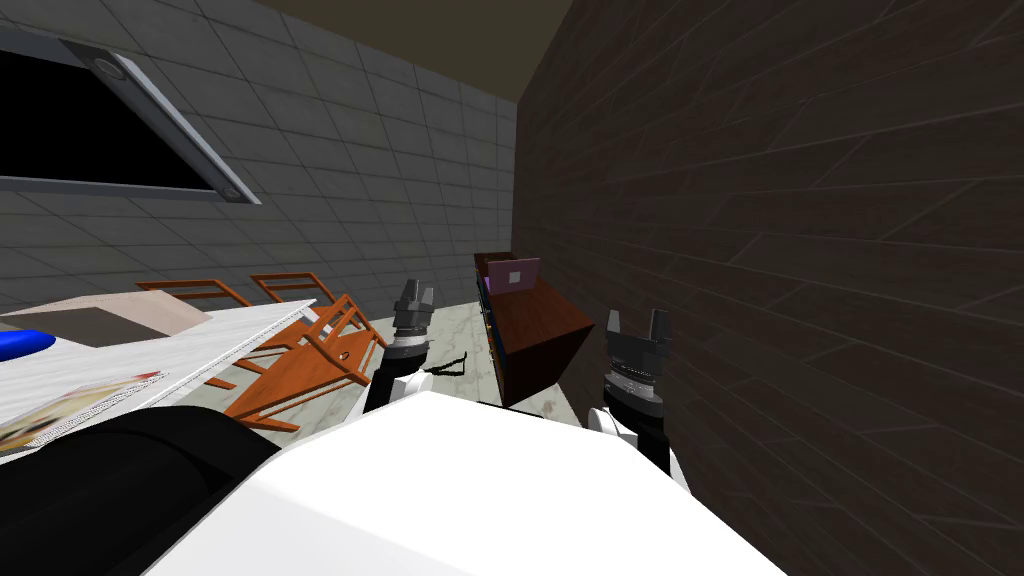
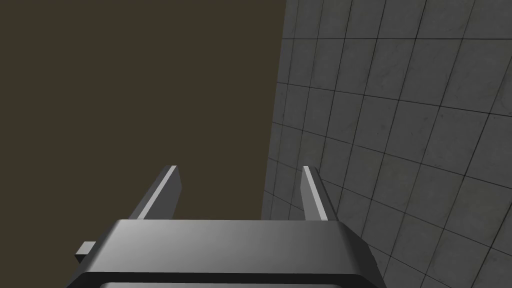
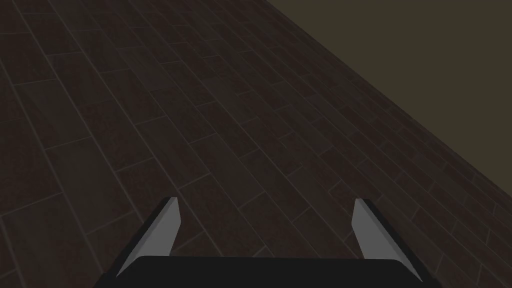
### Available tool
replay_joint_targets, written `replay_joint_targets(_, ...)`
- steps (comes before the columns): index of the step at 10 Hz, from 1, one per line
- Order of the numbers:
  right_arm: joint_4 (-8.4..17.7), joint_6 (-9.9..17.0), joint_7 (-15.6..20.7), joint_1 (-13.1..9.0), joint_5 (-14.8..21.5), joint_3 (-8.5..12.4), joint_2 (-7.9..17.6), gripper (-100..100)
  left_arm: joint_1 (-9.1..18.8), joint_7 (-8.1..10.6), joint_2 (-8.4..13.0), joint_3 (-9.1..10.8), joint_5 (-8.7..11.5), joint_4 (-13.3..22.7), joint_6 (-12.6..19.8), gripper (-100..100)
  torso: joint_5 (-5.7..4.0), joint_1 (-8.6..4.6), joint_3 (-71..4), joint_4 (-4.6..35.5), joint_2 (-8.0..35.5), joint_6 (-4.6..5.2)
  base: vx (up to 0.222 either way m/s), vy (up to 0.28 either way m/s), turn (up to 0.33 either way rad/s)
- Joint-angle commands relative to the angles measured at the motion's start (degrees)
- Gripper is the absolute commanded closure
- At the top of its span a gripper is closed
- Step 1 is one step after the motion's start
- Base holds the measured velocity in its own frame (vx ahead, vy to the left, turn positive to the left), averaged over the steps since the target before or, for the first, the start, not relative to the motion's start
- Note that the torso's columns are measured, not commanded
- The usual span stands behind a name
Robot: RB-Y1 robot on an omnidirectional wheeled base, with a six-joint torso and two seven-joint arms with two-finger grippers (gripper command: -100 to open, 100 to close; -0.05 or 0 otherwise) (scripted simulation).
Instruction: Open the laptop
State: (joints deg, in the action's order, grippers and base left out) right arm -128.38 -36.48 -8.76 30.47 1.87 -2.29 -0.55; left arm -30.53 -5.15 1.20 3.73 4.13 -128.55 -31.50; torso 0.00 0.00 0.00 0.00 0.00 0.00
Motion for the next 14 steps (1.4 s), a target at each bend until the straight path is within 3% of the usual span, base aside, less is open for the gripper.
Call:
replay_joint_targets(1, 0.0, 0.0, 0.0, 0.0, 0.0, 0.0, 0.0, 0, 0.0, 0.0, 0.0, 0.0, 0.0, 0.0, 0.0, 0, 0.0, 0.0, -4.7, 2.3, 2.3, 0.0, 0.0, 0.0, 0.0)
replay_joint_targets(9, 0.0, 0.0, 0.0, 0.0, 0.0, 0.0, 0.0, 0, 0.0, 0.0, 0.0, 0.0, 0.0, 0.0, 0.0, 0, 0.0, 0.0, -70.7, 35.4, 35.4, 0.0, 0.0, 0.0, 0.0)
replay_joint_targets(10, 0.0, 0.0, 0.0, 0.0, 0.0, 0.0, 0.0, 0, 1.2, 0.64, 2.6, -0.47, 0.3, 0.9, 0.7, -100, 0.0, 0.0, -79.2, 39.6, 39.6, 0.0, -0.029, 0.026, -0.054)
replay_joint_targets(11, 0.0, 0.0, 0.0, 0.0, 0.0, 0.0, 0.0, 0, 1.9, 1.07, 3.9, -0.79, 0.6, 1.6, 1.2, -100, 0.02, 0.1, -83.1, 41.5, 41.6, 0.01, -0.07, 0.059, -0.068)
replay_joint_targets(14, 0.0, 0.0, 0.0, 0.0, 0.0, 0.0, 0.0, 0, 5.3, 2.93, 8.3, -2.16, 1.6, 4.2, 3.1, -100, 0.02, 0.06, -84.5, 42.3, 42.3, 0.0, -0.078, 0.068, -0.076)
